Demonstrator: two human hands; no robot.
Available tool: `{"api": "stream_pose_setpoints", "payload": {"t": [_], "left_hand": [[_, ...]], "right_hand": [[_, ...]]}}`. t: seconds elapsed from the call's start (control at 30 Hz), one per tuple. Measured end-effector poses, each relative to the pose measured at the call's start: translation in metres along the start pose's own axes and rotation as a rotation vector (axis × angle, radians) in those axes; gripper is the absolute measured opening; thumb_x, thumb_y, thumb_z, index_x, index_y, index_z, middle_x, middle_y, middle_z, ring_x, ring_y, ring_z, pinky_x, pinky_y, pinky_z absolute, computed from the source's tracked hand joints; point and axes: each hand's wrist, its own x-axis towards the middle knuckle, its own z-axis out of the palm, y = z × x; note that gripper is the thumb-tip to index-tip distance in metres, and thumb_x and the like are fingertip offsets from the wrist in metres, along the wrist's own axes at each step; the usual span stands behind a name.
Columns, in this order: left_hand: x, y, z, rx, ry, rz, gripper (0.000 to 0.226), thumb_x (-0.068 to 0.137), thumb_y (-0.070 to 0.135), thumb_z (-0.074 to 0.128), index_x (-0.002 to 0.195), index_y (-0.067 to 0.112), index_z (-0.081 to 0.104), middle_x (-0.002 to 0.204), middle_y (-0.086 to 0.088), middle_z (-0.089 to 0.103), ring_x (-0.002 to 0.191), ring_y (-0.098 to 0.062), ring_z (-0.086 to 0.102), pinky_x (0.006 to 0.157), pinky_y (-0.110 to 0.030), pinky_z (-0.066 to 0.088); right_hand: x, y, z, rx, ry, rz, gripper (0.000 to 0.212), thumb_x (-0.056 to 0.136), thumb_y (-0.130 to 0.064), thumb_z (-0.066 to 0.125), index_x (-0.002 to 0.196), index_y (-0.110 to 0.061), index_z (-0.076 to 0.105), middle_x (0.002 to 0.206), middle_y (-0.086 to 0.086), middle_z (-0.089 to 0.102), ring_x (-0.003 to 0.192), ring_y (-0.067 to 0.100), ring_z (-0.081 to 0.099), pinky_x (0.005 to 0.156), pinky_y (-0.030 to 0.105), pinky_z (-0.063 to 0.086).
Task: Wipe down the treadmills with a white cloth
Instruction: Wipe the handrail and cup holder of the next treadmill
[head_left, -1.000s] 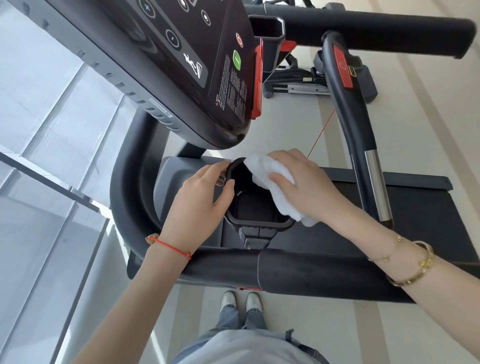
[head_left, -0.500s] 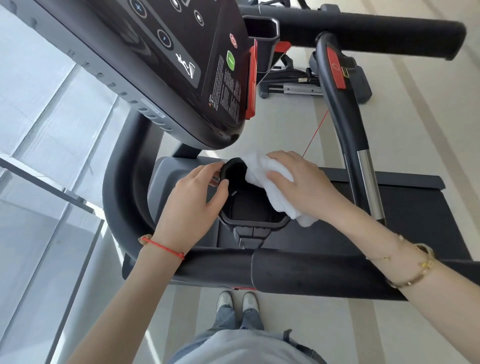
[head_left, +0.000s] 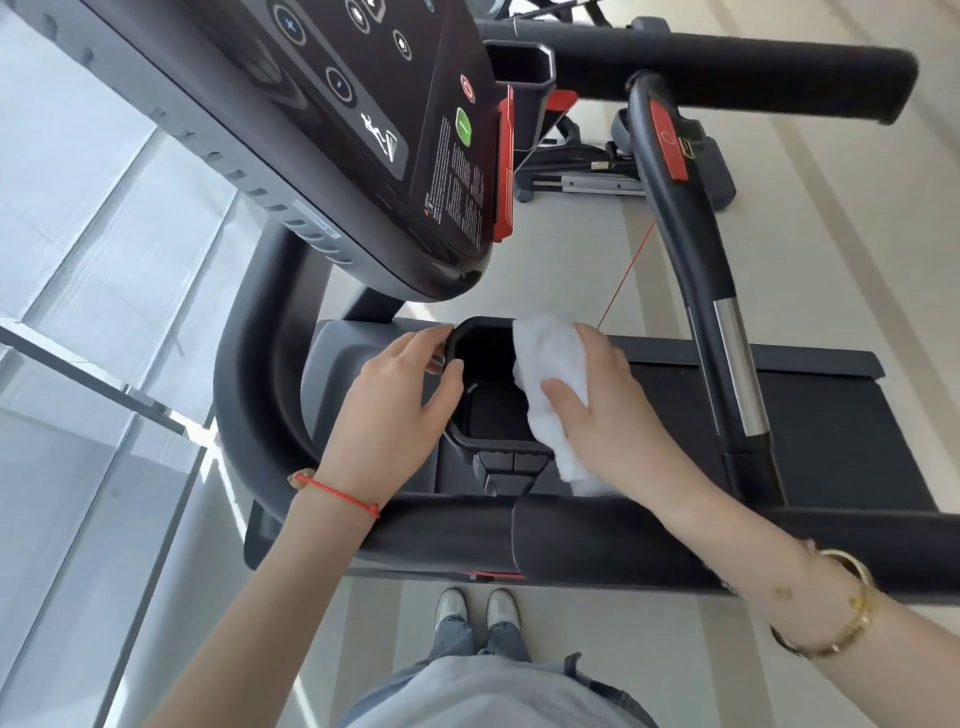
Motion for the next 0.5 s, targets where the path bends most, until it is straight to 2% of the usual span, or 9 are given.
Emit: {"api": "stream_pose_setpoints", "payload": {"t": [0.07, 0.13, 0.23, 0.27, 0.37, 0.5], "left_hand": [[0.000, 0.000, 0.000, 0.006, 0.003, 0.002, 0.036, 0.096, 0.029, 0.053, 0.131, 0.021, 0.058, 0.108, 0.010, 0.065, 0.089, 0.005, 0.054, 0.085, -0.020, 0.048], [0.001, -0.001, 0.001, 0.012, 0.002, 0.001, 0.036, 0.096, 0.028, 0.054, 0.130, 0.020, 0.058, 0.107, 0.010, 0.064, 0.087, 0.009, 0.052, 0.083, -0.010, 0.042], [0.001, -0.001, 0.001, 0.013, -0.005, -0.010, 0.036, 0.096, 0.028, 0.054, 0.130, 0.019, 0.058, 0.103, 0.014, 0.060, 0.086, 0.019, 0.050, 0.078, 0.004, 0.034], [0.001, -0.002, 0.001, 0.010, -0.003, -0.008, 0.036, 0.096, 0.028, 0.054, 0.130, 0.018, 0.058, 0.104, 0.013, 0.061, 0.085, 0.017, 0.050, 0.078, 0.005, 0.033], [0.001, -0.003, 0.001, 0.004, 0.000, 0.002, 0.036, 0.096, 0.025, 0.055, 0.131, 0.015, 0.058, 0.108, 0.006, 0.066, 0.089, 0.009, 0.049, 0.081, 0.002, 0.035], [0.001, -0.002, 0.001, 0.011, 0.003, 0.003, 0.038, 0.097, 0.027, 0.054, 0.132, 0.016, 0.057, 0.110, 0.004, 0.066, 0.089, 0.003, 0.053, 0.085, -0.015, 0.044]], "right_hand": [[-0.011, 0.001, 0.002, 0.060, -0.023, 0.027, 0.058, 0.100, -0.024, 0.046, 0.151, -0.026, 0.016, 0.149, -0.003, 0.029, 0.107, 0.002, 0.033, 0.083, 0.013, 0.027], [-0.005, -0.001, -0.002, 0.011, -0.066, 0.048, 0.059, 0.100, -0.025, 0.046, 0.151, -0.022, 0.015, 0.149, 0.000, 0.030, 0.107, 0.004, 0.034, 0.081, 0.015, 0.029], [0.025, -0.009, -0.011, -0.126, -0.121, 0.043, 0.052, 0.101, -0.030, 0.045, 0.148, -0.019, 0.025, 0.142, 0.005, 0.041, 0.105, 0.011, 0.039, 0.083, 0.023, 0.029], [0.034, -0.012, -0.014, -0.142, -0.129, 0.031, 0.049, 0.102, -0.031, 0.045, 0.147, -0.019, 0.030, 0.139, 0.006, 0.045, 0.106, 0.013, 0.042, 0.084, 0.024, 0.030], [0.034, -0.012, -0.011, -0.116, -0.096, 0.032, 0.046, 0.102, -0.030, 0.046, 0.145, -0.021, 0.033, 0.136, 0.005, 0.048, 0.108, 0.015, 0.043, 0.085, 0.025, 0.031], [-0.009, -0.004, -0.002, 0.106, -0.068, 0.077, 0.058, 0.100, -0.026, 0.046, 0.150, -0.027, 0.017, 0.144, 0.001, 0.038, 0.111, 0.009, 0.040, 0.091, 0.025, 0.030]]}}
